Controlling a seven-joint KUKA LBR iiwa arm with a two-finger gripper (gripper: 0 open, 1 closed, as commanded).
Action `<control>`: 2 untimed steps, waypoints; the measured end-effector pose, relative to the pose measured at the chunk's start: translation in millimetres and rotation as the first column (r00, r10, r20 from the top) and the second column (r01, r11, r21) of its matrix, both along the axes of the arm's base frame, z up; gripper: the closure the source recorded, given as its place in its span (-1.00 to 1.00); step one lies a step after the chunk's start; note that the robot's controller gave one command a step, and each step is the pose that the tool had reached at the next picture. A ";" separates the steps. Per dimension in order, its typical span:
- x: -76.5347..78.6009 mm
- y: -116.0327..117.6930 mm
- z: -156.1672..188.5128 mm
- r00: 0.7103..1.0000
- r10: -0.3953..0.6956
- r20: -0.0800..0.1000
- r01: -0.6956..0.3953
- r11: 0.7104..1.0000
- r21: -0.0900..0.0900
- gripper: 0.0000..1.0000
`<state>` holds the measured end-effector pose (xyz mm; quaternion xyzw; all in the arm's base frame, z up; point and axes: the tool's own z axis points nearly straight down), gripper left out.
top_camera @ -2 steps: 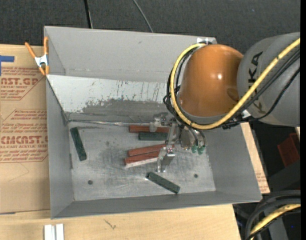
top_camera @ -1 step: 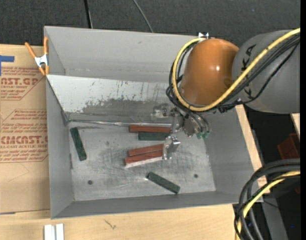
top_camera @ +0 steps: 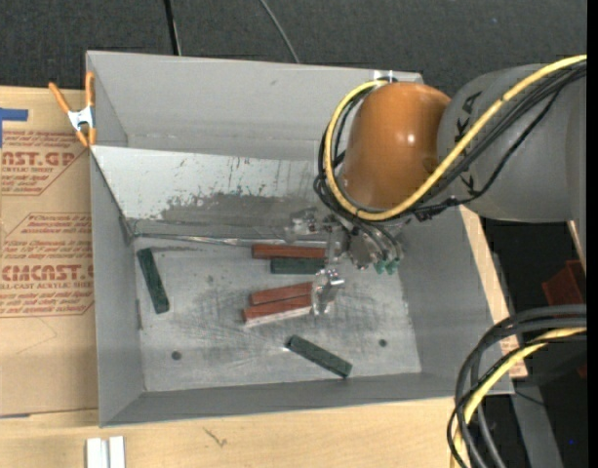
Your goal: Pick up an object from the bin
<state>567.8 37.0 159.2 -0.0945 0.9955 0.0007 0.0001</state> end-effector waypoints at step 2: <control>-1.1 -5.3 -86.6 0.995 0.097 0.008 -0.097 0.995 -0.001 -1.00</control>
Offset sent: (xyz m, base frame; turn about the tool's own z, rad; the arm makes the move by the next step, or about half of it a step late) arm -0.0024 -0.0046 -0.0892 -0.0998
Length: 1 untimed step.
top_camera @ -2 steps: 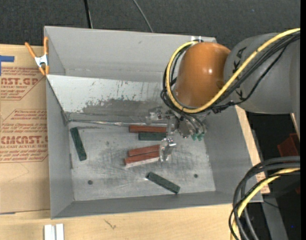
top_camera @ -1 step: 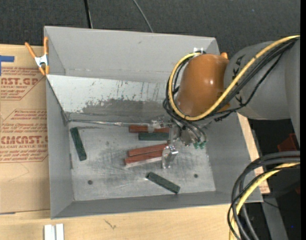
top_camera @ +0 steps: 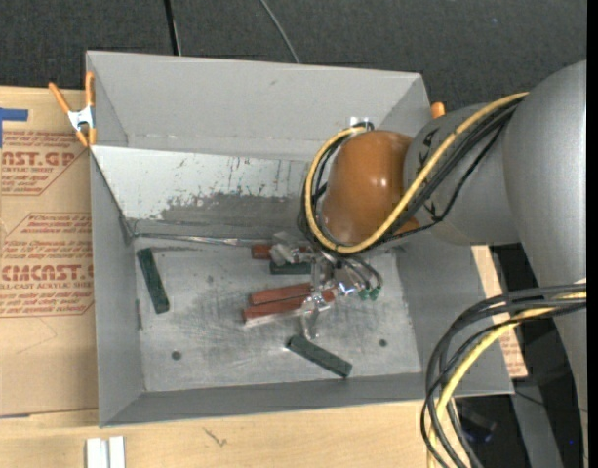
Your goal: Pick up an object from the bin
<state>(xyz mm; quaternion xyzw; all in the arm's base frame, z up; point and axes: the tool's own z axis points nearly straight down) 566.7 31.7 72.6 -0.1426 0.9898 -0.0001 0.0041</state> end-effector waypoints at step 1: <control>18.4 -25.4 6.3 0.999 -0.040 0.009 0.040 0.999 0.004 1.00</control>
Offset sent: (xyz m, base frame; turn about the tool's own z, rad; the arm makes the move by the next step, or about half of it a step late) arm 0.0000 0.0000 0.0000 0.0000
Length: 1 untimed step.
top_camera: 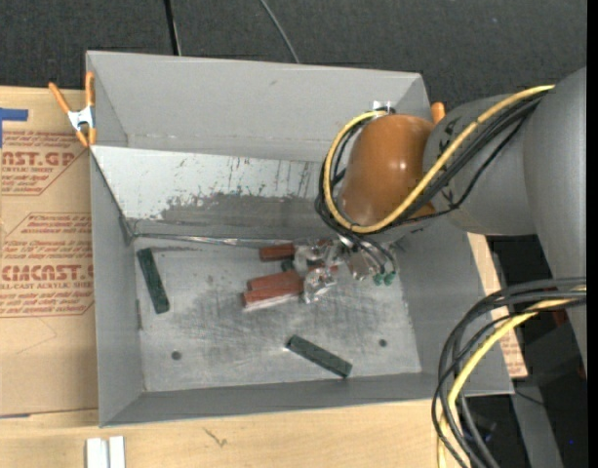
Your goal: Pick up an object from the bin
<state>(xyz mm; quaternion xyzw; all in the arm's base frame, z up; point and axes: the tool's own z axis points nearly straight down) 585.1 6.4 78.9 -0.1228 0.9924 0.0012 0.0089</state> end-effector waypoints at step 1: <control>0.0 0.0 0.0 1.000 0.000 0.000 0.000 1.000 0.000 1.00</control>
Offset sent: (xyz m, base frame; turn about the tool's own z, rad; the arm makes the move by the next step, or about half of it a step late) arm 0.0000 0.0001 0.0167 0.0000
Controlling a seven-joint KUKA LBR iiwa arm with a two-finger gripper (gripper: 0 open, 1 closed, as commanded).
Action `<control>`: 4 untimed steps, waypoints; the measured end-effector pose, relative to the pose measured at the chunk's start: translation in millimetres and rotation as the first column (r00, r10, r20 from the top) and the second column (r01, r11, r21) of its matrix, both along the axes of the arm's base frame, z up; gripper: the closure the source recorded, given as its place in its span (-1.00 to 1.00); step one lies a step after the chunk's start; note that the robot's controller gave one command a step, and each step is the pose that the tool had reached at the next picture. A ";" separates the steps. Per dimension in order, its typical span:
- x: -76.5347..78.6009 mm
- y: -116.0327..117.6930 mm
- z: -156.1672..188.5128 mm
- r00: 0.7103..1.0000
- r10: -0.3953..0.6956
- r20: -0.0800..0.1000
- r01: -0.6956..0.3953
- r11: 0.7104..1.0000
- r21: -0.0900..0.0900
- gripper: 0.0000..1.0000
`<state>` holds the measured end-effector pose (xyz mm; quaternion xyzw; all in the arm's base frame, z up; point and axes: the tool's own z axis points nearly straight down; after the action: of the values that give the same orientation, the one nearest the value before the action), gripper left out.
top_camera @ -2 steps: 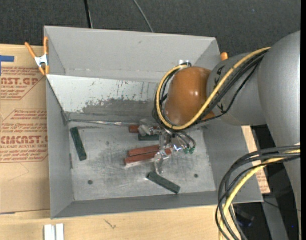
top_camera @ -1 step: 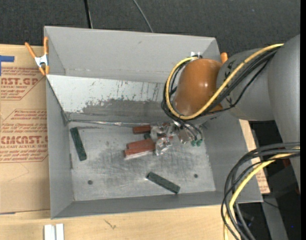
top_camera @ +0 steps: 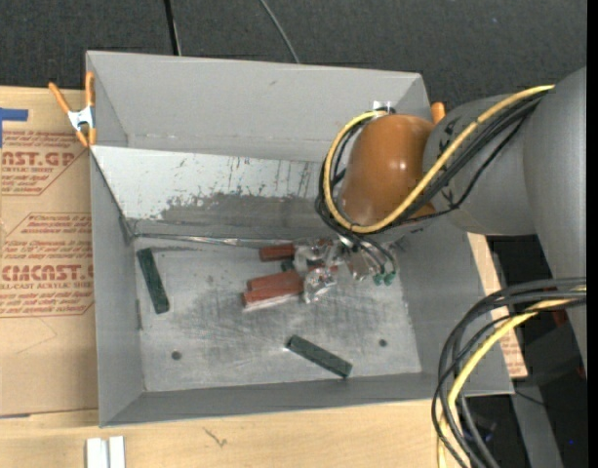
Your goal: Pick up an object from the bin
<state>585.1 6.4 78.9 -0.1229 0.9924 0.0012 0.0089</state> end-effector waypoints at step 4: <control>-3.0 0.1 46.5 1.000 0.000 -0.019 0.000 1.000 -0.004 1.00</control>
Offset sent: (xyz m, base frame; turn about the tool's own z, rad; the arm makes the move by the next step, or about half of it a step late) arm 0.0001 0.0000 0.0426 0.0000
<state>582.2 6.5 125.4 -0.1228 0.9924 0.0003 -0.0007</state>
